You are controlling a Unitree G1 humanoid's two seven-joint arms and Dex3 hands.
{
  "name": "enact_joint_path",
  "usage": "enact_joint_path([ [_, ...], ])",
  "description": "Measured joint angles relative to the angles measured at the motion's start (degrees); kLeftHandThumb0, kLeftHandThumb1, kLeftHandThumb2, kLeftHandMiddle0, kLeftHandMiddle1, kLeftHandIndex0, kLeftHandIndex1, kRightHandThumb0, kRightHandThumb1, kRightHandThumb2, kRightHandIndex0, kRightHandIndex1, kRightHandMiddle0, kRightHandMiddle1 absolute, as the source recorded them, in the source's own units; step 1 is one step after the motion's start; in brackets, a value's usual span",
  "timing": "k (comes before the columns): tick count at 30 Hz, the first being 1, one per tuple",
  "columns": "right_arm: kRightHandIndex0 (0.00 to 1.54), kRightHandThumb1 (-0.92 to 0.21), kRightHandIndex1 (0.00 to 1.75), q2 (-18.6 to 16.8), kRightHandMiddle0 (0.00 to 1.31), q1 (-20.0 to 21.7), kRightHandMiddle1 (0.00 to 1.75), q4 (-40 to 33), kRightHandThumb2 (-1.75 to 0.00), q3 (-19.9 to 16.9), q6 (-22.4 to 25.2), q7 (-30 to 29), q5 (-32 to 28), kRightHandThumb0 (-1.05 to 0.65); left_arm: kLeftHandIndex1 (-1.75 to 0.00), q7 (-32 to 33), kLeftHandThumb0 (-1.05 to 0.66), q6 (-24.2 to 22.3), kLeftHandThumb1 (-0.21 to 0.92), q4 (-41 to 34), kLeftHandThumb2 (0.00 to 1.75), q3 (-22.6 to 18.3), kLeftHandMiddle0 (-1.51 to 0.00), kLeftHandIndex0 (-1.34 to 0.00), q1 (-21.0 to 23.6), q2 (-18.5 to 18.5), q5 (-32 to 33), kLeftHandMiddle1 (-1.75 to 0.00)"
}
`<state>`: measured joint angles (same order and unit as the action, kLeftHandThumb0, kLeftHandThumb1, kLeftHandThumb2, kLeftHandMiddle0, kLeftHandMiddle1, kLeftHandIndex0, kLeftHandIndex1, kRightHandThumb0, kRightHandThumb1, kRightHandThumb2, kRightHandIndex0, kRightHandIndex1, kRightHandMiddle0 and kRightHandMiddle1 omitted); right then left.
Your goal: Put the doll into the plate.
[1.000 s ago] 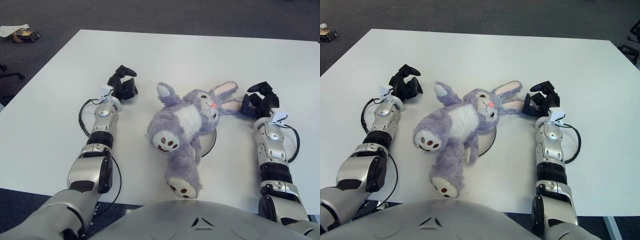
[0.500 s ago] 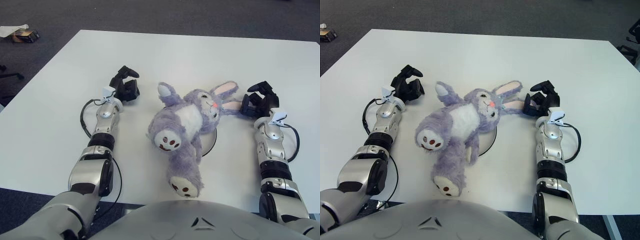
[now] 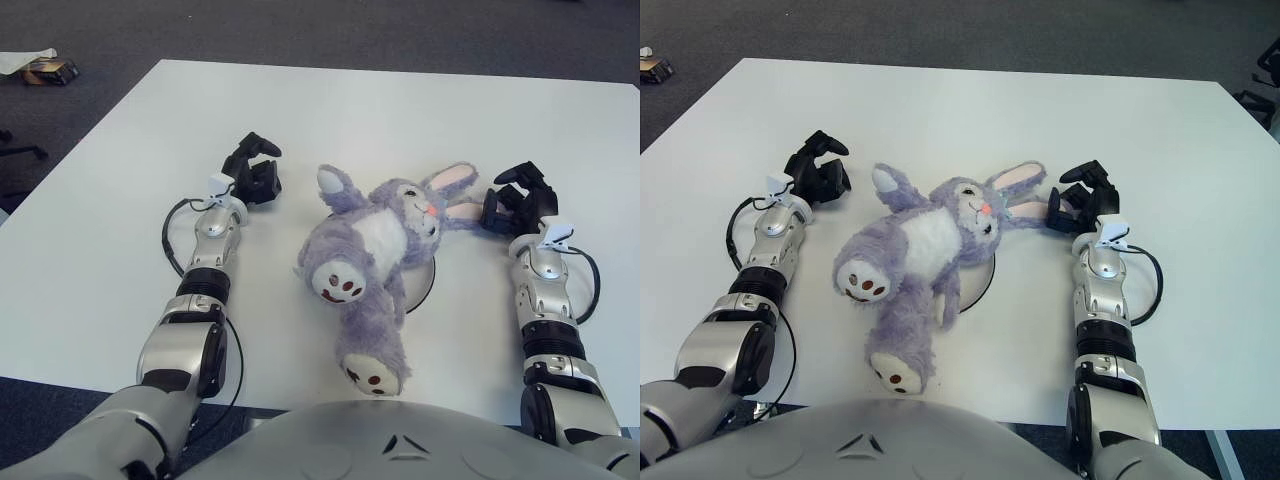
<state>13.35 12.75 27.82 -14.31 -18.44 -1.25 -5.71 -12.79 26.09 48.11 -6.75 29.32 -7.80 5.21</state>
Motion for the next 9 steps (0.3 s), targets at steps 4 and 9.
enact_joint_path([
  [4,0.74,-0.22,1.66,-0.10,0.43,-0.03,1.75,-0.08,-1.42,-0.58,0.21,1.65,-1.66,-0.01,-1.75,-0.58,-0.42,-0.04,0.52,-0.08,1.07,0.52,-0.96,-0.45,-0.28,0.09,-0.01,-1.75],
  [9,0.73,-0.22,1.69,-0.73,0.44,-0.03,1.75,-0.63,-1.43,-2.01,1.19,4.50,-5.67,-0.01,-1.75,-1.01,-0.41,0.01,0.53,0.05,1.04,0.88,-0.97,-0.44,-0.31,0.07,-0.01,-1.75],
])
